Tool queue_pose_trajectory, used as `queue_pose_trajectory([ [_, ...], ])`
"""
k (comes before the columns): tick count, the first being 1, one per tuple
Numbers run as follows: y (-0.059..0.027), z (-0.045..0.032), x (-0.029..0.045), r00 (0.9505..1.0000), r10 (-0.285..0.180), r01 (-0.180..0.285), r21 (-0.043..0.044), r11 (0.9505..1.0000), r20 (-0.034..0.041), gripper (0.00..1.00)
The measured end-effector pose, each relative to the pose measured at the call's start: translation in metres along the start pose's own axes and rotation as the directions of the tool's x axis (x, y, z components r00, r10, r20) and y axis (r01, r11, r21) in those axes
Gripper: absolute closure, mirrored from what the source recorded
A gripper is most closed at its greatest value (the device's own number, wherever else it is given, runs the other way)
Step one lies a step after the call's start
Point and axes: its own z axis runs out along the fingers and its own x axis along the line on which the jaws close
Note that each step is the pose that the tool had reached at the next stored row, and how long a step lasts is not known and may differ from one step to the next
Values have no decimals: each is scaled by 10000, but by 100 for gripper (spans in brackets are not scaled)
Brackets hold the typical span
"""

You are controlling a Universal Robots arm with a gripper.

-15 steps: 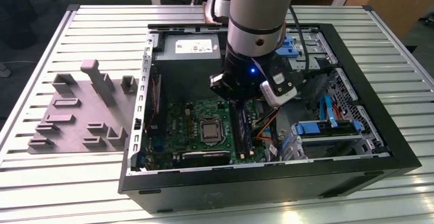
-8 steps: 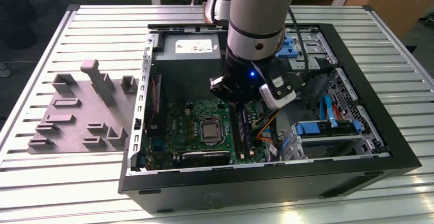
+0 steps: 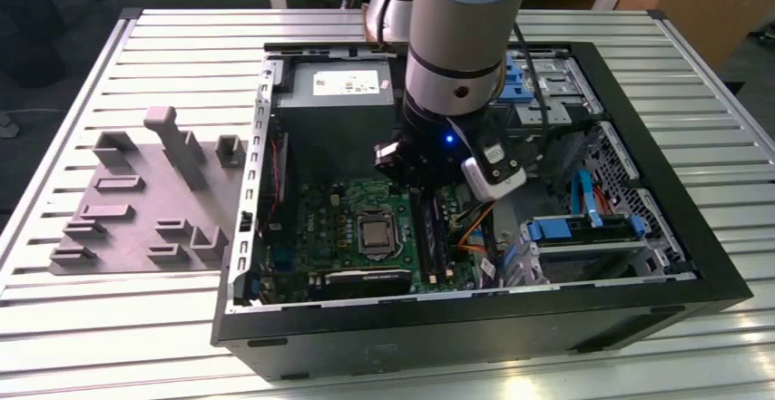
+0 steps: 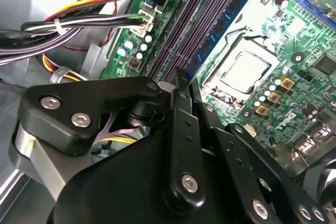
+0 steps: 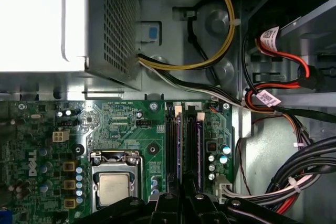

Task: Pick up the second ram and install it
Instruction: 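Insert the second ram into the second slot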

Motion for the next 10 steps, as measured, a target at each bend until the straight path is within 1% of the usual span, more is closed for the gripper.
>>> queue_pose_trajectory([
  [2, -8, 17, 0, 10000, 8, -8, 0, 10000, -8, 86],
  [6, -26, 42, 0, 10000, 29, -29, 1, 10000, -54, 86],
  [10, -29, 48, 0, 10000, 40, -40, 3, 10000, -66, 86],
])
